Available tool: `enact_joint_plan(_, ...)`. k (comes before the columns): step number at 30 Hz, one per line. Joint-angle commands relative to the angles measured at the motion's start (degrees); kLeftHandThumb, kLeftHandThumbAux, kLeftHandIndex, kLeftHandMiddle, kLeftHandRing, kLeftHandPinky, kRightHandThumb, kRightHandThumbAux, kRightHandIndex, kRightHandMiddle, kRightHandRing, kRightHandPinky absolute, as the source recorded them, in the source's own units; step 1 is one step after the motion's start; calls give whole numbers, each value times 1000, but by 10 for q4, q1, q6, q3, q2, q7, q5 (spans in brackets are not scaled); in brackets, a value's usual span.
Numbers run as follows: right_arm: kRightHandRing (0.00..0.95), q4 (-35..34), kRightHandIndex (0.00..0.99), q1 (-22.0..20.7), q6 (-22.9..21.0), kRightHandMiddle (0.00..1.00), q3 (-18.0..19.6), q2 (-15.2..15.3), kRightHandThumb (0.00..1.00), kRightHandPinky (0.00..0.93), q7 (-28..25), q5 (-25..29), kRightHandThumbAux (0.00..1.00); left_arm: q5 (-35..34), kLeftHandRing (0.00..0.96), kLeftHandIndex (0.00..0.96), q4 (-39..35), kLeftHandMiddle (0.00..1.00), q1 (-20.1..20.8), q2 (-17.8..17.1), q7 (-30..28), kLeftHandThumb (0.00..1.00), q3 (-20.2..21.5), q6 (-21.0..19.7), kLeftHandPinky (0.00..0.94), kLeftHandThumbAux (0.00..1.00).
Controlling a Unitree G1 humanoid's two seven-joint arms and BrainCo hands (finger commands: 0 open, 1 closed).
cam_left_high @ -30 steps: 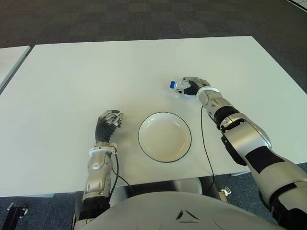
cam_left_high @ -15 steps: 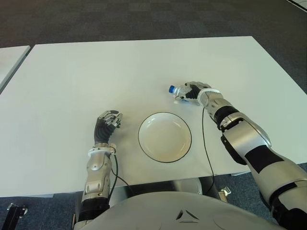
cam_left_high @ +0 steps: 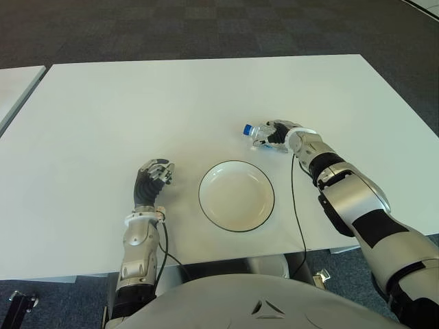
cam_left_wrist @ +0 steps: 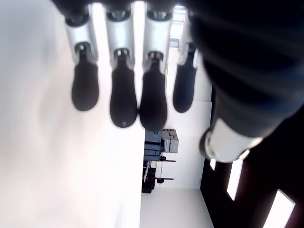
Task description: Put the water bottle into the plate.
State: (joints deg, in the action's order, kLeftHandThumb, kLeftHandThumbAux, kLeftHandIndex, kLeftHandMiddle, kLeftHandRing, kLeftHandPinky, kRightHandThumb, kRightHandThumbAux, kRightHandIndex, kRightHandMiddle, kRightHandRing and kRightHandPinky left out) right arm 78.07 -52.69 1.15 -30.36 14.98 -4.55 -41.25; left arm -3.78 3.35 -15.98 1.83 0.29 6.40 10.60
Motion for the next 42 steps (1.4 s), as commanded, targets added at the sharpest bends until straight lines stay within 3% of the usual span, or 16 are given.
enact_joint_plan(1,0,21,0,57,-23,0,1,-1,535,49,-29,4,489,0,652,435,-5,674,-5,0,7,706,4,-6,635,713)
enact_joint_plan(8,7,17,0,58,-29,12,9,-6,513,95,-16,10,581,-1,655,435,-9,675,-6,-1,5,706,3,-10,639,713)
enact_joint_plan(12,44,14,218,55,-32,75,10,-10,514,149,1,11,642,0,657,435,-8,677,-6,-2,4,706,2,-10,639,713)
enact_joint_plan(14,65,13,340,55,-35,119,13,-12,625,159,9,14,686,2,657,435,-8,677,-6,-3,4,706,2,-9,638,713)
enact_joint_plan(18,160,14,411,62,-37,239,27,-13,689,239,29,24,710,1,657,435,-8,677,-6,-3,4,706,2,-9,640,713)
enact_joint_plan(24,231,14,429,63,-36,310,35,-16,705,274,44,28,717,-2,657,435,-7,677,-4,-3,4,706,4,-11,640,713)
enact_joint_plan(34,226,12,431,61,-26,307,29,-18,703,238,62,22,724,-3,663,435,-7,682,-1,-5,3,706,4,-14,647,713)
enact_joint_plan(37,248,12,431,60,-26,316,30,-19,701,278,64,24,726,-1,662,435,-7,682,-1,-5,5,706,4,-15,644,713)
enact_joint_plan(40,342,12,431,59,-27,380,34,-20,698,405,65,28,728,-1,660,435,-7,681,0,-4,7,706,4,-16,637,713)
enact_joint_plan(42,468,12,431,59,-30,479,38,-21,696,535,65,32,729,-2,660,435,-7,680,1,-3,6,705,5,-16,635,714)
